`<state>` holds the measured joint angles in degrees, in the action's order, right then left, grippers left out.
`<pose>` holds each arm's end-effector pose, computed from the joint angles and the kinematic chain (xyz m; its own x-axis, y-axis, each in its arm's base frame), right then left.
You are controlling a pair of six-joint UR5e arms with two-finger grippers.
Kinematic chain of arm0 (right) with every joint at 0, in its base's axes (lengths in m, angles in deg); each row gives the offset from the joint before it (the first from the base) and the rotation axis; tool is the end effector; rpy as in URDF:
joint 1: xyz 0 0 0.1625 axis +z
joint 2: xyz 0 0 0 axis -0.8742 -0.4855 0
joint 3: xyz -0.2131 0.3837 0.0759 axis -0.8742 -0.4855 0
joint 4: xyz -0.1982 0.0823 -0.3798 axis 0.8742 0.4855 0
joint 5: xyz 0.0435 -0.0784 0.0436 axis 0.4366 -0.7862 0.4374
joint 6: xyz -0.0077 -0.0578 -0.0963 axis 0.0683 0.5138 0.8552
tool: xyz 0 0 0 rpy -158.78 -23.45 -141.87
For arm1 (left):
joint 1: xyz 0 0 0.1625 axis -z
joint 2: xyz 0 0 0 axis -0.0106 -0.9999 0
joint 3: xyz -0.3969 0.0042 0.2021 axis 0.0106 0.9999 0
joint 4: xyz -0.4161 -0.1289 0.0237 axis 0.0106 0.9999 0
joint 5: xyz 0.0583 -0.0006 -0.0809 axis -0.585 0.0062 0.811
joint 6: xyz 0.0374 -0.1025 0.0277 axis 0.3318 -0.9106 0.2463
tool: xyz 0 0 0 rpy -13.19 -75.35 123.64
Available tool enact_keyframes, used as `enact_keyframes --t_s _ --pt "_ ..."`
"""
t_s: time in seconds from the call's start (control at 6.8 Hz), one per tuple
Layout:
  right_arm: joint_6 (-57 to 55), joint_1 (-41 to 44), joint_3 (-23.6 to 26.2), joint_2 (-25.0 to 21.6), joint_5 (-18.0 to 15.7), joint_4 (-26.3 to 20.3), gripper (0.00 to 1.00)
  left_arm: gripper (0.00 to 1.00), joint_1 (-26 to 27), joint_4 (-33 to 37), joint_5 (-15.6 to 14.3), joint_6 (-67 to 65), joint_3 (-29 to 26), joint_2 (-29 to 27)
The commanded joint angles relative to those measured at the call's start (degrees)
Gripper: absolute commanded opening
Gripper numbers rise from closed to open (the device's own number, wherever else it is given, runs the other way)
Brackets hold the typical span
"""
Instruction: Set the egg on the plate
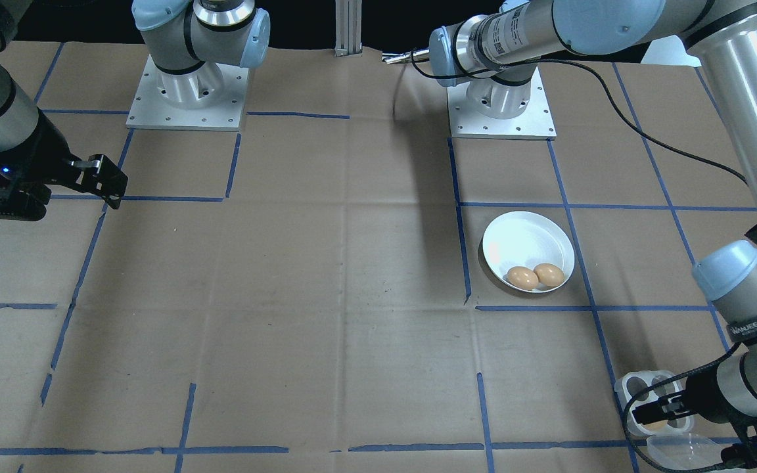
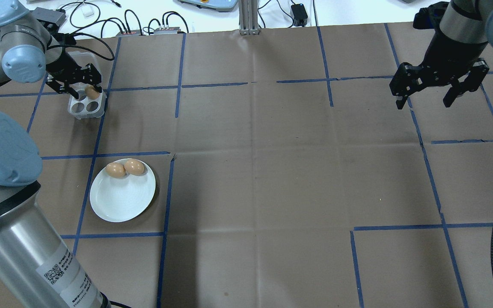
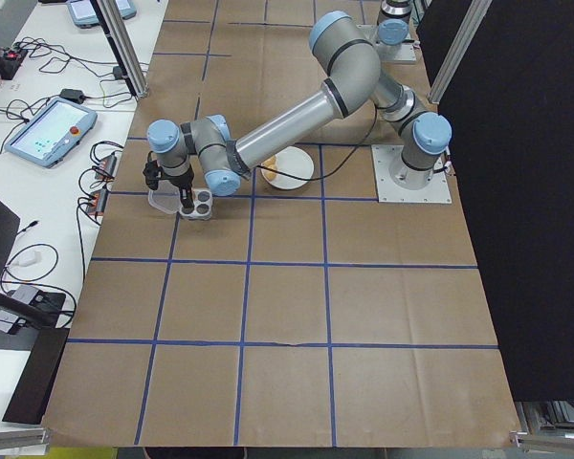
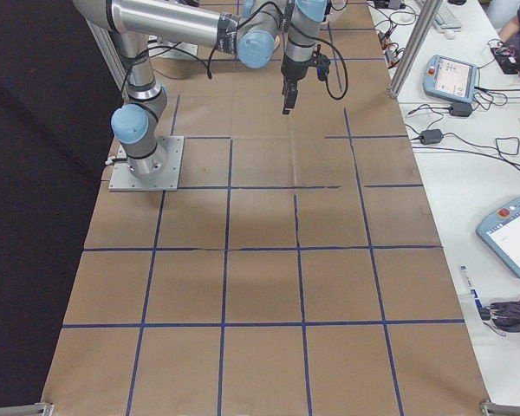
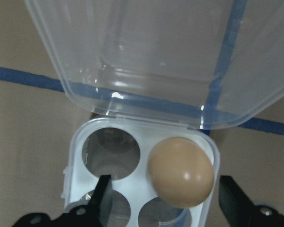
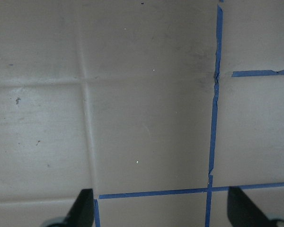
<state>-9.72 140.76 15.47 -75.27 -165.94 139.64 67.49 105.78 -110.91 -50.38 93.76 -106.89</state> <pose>0.0285 -0.5511 0.4377 -0.9982 0.0312 0.0520 0.0373 0.9919 0.1216 0.1626 -0.7828 0.2017 -0.9754 -0.2089 0.0703 -0.2095 0.9778 -0.0012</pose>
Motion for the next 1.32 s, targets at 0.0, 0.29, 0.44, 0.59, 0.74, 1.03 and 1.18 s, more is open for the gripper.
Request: enact_keyframes --t_s 0.0,0.29,0.44,0.59,0.74,1.03,1.18 --pt "0.0 0.0 0.0 0.0 0.0 0.0 1.0 0.82 -0.1 0.0 0.7 0.0 -0.3 -0.1" --pt "0.0 0.0 0.0 0.0 0.0 0.0 1.0 0.82 0.1 -0.2 0.7 0.0 -0.1 -0.2" --pt "0.0 0.0 0.0 0.0 0.0 0.0 1.0 0.81 0.1 -0.2 0.6 0.0 -0.2 -0.2" --pt "0.0 0.0 0.0 0.0 0.0 0.0 1.0 0.74 0.0 -0.2 0.6 0.0 -0.2 -0.2" --pt "0.0 0.0 0.0 0.0 0.0 0.0 1.0 0.63 0.0 -0.2 0.6 0.0 -0.2 -0.2" --pt "0.0 0.0 0.0 0.0 0.0 0.0 1.0 0.46 0.1 -0.1 0.6 -0.2 -0.2 -0.2" --pt "0.0 0.0 0.0 0.0 0.0 0.0 1.0 0.33 0.1 0.0 0.5 -0.9 -0.2 -0.1"
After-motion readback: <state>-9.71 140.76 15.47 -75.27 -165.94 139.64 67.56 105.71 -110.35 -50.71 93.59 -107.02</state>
